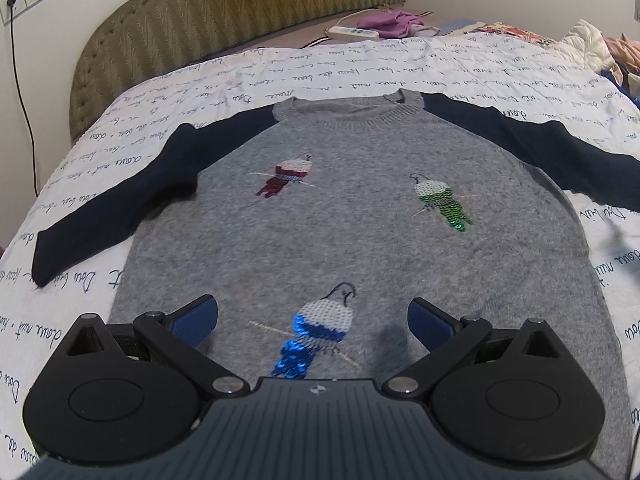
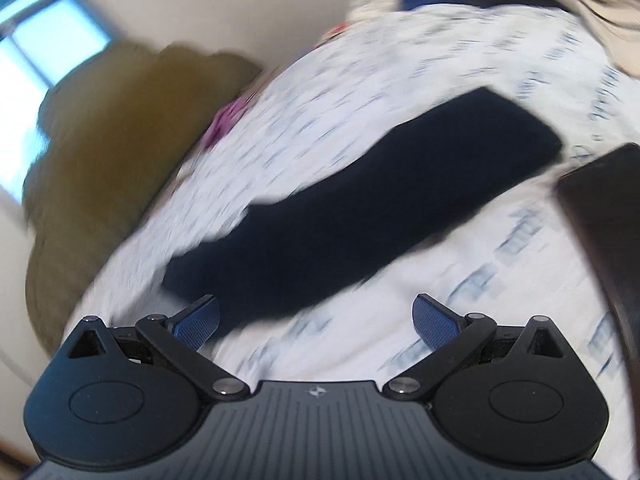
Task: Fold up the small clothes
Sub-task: 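Grasp the navy sleeve cuff nearest the right gripper with the right gripper, then carry the held sleeve across the sweater body with the right gripper and release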
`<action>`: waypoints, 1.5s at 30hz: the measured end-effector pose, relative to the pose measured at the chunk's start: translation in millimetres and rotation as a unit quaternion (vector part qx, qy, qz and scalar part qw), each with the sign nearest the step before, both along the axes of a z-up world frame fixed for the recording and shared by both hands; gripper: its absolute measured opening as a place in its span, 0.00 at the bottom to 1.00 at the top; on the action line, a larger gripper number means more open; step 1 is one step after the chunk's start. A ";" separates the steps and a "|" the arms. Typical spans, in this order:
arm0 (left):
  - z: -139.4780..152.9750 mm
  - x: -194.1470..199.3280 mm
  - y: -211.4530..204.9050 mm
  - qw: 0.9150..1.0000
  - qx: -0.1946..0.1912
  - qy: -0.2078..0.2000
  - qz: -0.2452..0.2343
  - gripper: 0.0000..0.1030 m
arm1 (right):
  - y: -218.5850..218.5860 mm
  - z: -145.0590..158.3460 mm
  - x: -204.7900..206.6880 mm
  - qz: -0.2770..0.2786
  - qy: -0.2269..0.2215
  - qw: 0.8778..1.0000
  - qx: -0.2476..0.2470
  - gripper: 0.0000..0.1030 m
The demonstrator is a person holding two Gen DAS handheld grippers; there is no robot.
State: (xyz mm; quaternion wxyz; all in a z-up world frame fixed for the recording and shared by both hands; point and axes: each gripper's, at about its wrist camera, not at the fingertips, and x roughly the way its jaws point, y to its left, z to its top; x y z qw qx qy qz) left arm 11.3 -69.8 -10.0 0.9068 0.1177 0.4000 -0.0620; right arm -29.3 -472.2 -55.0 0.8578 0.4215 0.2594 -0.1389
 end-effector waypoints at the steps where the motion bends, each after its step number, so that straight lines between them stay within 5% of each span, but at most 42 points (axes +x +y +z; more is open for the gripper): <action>1: -0.7 1.3 -2.4 1.000 0.002 0.001 -0.001 0.99 | -9.1 -3.2 0.4 -0.014 -0.005 1.000 0.012 1.00; 9: -5.2 13.7 -14.1 1.000 0.024 0.003 -0.001 0.99 | -57.0 -16.4 13.9 -0.091 -0.056 0.994 0.032 1.00; 12: -4.3 19.7 -11.0 1.000 0.024 0.001 0.009 0.99 | -70.3 -15.4 25.3 -0.108 -0.050 0.992 0.039 0.92; 15: -5.5 24.9 -5.9 0.999 0.025 0.004 0.021 0.99 | -80.7 -18.2 31.3 -0.125 -0.046 0.990 0.052 0.65; 17: -6.8 28.4 -2.4 0.999 0.025 0.007 0.026 0.99 | -85.7 -20.2 31.6 -0.141 -0.049 0.987 0.059 0.36; 20: -8.3 31.9 3.1 0.999 0.027 0.010 0.032 0.99 | -89.0 -18.6 29.6 -0.148 -0.044 0.987 0.053 0.13; 26: -8.8 35.1 13.8 0.999 0.030 0.011 0.037 0.99 | -86.6 6.6 34.4 -0.126 -0.038 0.991 -0.020 0.08; 32: -6.3 38.0 29.9 0.999 0.020 0.008 0.049 0.99 | -77.7 51.7 38.2 -0.136 -0.034 0.982 -0.123 0.08; 36: -5.0 41.5 39.1 0.998 0.013 0.007 0.060 0.99 | -22.8 82.5 63.7 -0.066 -0.041 0.974 -0.211 0.08; 45: 1.6 42.2 60.8 0.997 0.015 -0.016 0.080 0.99 | 98.9 92.6 118.1 0.091 -0.051 0.956 -0.273 0.08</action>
